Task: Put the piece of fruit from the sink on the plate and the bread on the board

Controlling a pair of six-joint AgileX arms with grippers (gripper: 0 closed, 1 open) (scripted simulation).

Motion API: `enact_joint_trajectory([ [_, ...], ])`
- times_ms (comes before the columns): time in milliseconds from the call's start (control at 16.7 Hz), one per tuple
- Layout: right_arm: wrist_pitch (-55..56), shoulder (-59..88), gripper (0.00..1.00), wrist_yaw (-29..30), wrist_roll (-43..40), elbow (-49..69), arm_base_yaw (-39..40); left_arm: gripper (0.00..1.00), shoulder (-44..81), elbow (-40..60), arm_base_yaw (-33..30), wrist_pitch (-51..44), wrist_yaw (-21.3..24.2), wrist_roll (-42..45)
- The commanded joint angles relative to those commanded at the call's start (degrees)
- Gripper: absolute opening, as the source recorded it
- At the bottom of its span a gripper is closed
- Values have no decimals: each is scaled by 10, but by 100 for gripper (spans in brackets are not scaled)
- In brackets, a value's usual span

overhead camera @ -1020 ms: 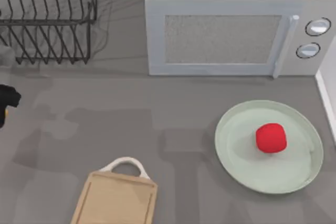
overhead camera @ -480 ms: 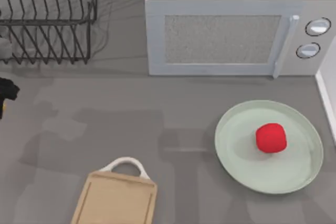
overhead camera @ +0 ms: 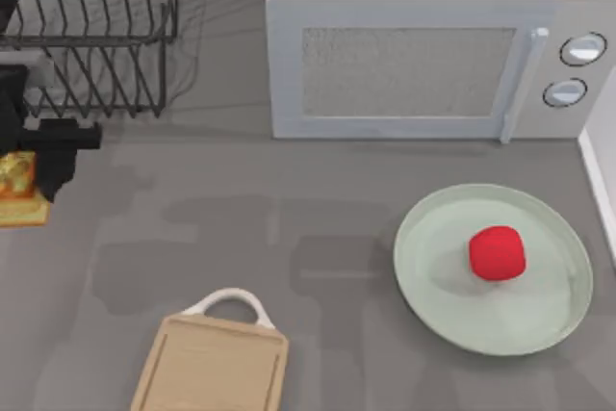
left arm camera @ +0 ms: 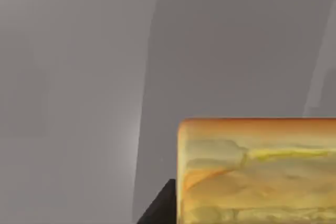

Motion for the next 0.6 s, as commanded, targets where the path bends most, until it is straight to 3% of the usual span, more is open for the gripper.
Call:
enact_joint_trajectory([
  [600,0,0,100,0,0,0,0,0,-22,-41,-191,39,-30,-605],
])
